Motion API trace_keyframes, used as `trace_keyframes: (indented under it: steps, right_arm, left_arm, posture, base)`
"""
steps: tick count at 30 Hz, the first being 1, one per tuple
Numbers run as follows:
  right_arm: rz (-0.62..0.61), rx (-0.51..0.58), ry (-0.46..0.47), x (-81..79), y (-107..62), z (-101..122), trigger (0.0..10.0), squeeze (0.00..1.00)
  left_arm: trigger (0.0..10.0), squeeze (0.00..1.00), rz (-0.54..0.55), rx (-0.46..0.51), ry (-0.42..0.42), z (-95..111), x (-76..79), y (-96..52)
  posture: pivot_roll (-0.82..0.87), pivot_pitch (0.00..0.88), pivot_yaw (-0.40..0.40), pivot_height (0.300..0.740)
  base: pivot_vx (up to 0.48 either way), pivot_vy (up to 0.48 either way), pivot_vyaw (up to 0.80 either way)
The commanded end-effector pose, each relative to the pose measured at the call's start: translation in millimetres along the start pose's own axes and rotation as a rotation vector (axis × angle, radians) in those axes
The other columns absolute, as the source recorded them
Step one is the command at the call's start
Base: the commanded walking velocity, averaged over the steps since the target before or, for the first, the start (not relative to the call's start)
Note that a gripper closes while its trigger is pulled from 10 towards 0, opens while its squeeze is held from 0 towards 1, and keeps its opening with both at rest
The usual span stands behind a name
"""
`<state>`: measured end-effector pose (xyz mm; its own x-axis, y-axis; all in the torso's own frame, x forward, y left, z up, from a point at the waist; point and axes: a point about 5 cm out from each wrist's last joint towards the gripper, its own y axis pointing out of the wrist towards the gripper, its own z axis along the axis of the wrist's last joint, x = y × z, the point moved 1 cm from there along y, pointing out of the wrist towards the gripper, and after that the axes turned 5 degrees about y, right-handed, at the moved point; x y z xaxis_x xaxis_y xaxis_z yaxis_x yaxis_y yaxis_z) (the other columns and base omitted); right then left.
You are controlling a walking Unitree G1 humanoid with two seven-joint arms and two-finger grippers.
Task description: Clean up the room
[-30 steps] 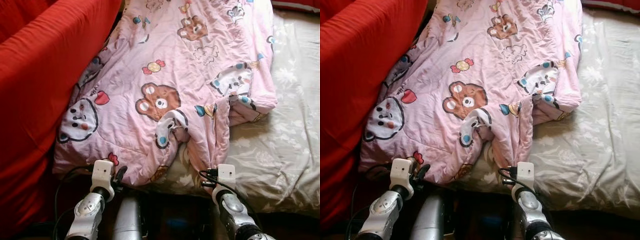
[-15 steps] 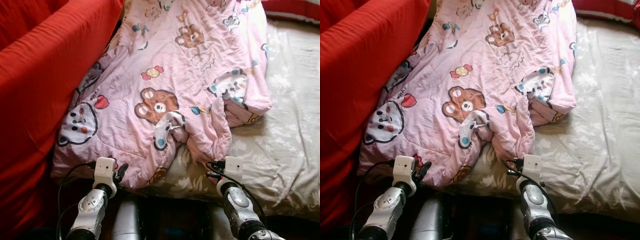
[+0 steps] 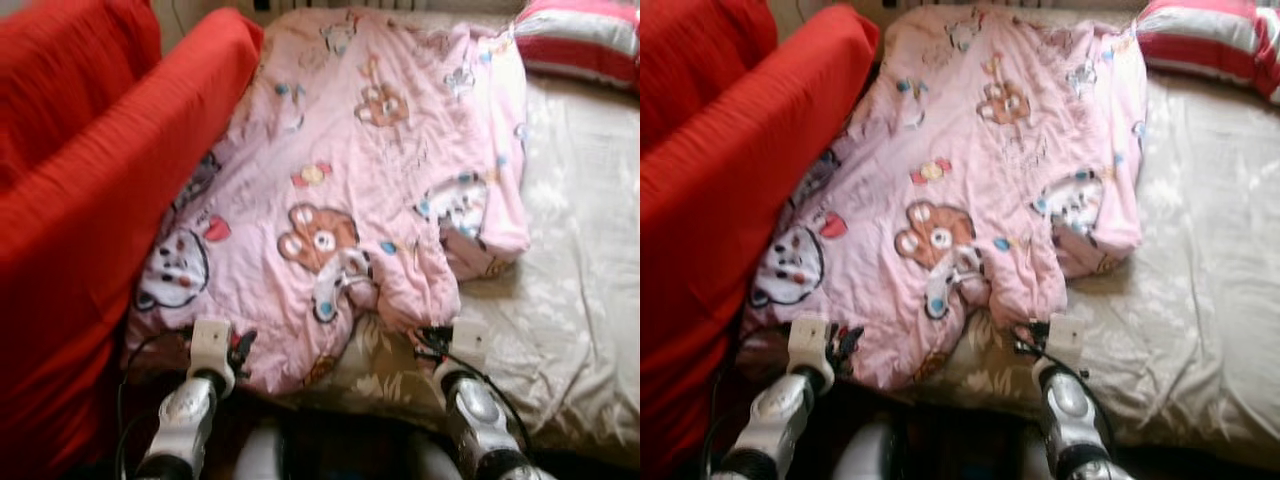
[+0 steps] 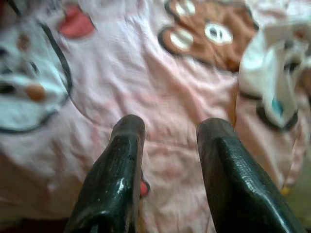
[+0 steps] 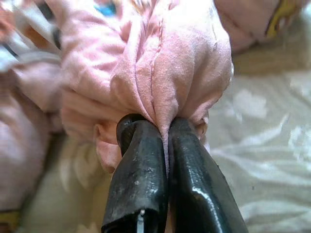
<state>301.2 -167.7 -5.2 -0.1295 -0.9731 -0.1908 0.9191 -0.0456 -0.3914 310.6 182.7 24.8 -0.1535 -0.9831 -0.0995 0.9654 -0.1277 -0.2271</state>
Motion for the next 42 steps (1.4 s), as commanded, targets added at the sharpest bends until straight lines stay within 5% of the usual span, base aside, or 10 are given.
trace_keyframes:
  steps: [1,12,42]
  right_arm:
    - [-0.005,-0.020,0.002,0.8,-3.3,-8.0,10.0,0.00]
    - [-0.038,-0.023,-0.007,12.9,-6.8,-11.4,10.0,0.00]
    - [-0.065,-0.029,-0.027,15.2,-10.7,-18.3,10.0,0.00]
  left_arm:
    - [10.0,0.00,0.027,-0.034,-0.012,-9.4,-6.7,-5.2]
    - [10.0,0.00,0.027,-0.059,-0.022,-13.4,-4.5,-4.3]
    - [10.0,0.00,0.044,-0.069,-0.090,-19.3,-6.6,-7.8]
  posture:
    - [0.03,0.114,0.049,0.740]
    - [0.02,0.112,0.045,0.740]
    - [0.03,0.139,0.051,0.740]
  base:
    - [0.000,0.000,0.00]
    - [0.000,0.000,0.00]
    - [0.000,0.000,0.00]
